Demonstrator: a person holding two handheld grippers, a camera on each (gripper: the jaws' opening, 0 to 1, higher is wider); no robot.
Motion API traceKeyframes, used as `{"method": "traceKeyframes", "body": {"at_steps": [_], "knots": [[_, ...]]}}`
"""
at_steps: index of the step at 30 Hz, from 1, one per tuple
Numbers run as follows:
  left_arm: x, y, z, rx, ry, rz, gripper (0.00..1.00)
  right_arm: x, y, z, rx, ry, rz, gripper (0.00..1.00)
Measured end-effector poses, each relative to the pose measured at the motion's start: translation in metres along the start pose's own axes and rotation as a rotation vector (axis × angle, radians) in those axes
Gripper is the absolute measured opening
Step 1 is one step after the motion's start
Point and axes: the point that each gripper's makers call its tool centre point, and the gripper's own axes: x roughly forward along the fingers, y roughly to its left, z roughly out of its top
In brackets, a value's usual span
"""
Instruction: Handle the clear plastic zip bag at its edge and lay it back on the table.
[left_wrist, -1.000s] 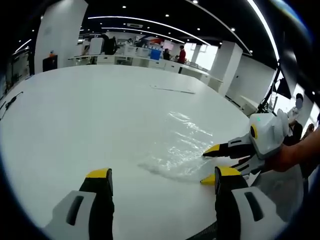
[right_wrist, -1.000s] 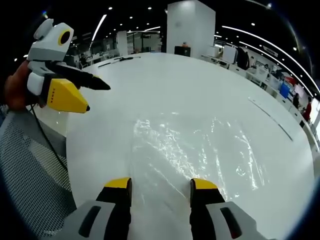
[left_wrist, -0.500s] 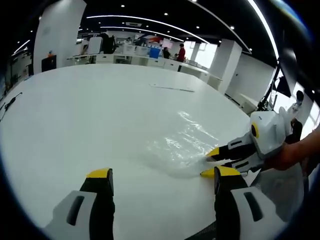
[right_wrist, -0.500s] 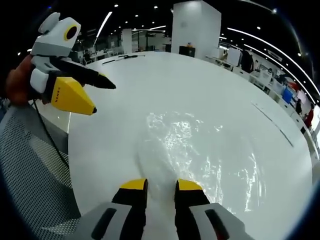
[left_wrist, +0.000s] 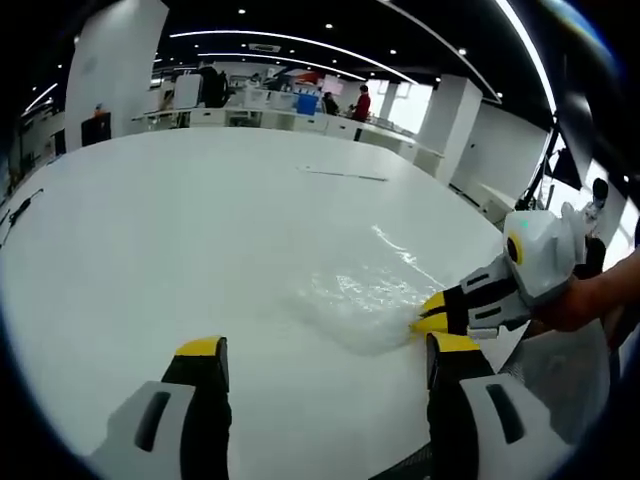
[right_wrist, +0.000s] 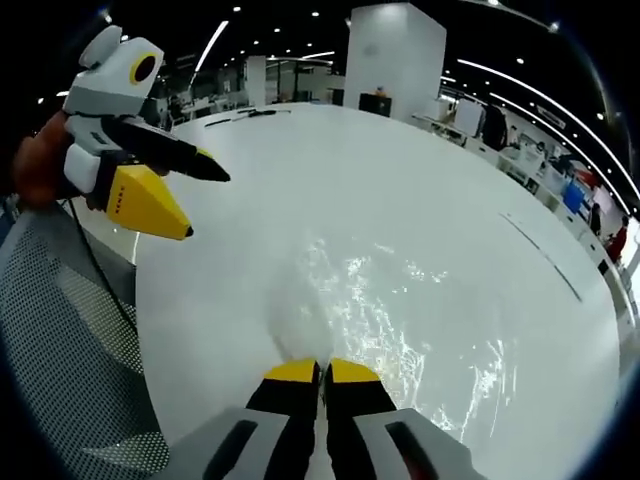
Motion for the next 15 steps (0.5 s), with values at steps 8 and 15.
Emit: {"method": "traceKeyframes", "body": {"at_steps": [8, 15], "knots": [[0.0, -0.003, 0.0, 0.001, -0.002, -0.002, 0.8, -0.006, -0.007, 0.008, -0.022, -0.019, -0.012, 0.0], [0.0, -0.012, 0.003, 0.03, -0.008, -0.023, 0.79, -0.013, -0.017, 0.012, -0.064, -0.029, -0.044, 0.0]]}}
